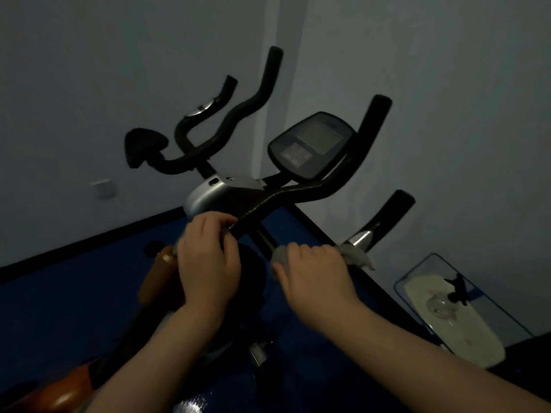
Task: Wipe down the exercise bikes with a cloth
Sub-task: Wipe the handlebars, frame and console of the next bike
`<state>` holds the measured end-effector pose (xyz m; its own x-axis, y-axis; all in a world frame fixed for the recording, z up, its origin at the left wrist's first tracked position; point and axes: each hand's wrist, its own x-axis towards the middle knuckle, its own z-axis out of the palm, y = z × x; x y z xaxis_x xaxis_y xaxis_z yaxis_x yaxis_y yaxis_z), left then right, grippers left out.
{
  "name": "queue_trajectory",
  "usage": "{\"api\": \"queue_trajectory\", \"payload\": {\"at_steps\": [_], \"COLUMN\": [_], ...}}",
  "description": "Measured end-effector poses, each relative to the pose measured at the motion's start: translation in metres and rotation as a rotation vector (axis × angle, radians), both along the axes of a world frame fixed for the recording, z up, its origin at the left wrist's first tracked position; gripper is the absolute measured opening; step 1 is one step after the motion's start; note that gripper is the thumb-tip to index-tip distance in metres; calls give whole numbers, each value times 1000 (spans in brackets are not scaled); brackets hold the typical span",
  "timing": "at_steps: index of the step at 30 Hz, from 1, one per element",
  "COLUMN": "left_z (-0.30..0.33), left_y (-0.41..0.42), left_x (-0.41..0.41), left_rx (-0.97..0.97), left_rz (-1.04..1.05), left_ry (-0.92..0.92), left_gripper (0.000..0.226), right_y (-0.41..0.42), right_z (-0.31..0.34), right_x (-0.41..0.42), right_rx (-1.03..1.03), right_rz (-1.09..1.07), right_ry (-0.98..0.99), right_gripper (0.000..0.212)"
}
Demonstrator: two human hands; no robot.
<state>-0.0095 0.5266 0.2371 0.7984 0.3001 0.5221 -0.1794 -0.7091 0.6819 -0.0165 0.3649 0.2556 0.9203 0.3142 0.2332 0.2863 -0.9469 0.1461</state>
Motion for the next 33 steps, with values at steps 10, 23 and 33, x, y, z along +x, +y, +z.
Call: {"api": "queue_trajectory", "payload": {"at_steps": [10, 23, 33], "left_z": [1, 27, 33], "left_y": [-3, -30, -45], "left_x": [2, 11, 19], "left_rx": [55, 60, 333], "left_rz": [37, -315, -299], "left_ry": [19, -27, 261], "left_gripper": [17, 17, 21], "right_y": [11, -61, -105], "right_z": [17, 10, -9], "right_x": [25, 9, 19], "right_rx": [-33, -68, 141], "right_rz": [116, 491, 467], "right_ry": [319, -75, -394], "right_gripper": [40, 38, 32]}}
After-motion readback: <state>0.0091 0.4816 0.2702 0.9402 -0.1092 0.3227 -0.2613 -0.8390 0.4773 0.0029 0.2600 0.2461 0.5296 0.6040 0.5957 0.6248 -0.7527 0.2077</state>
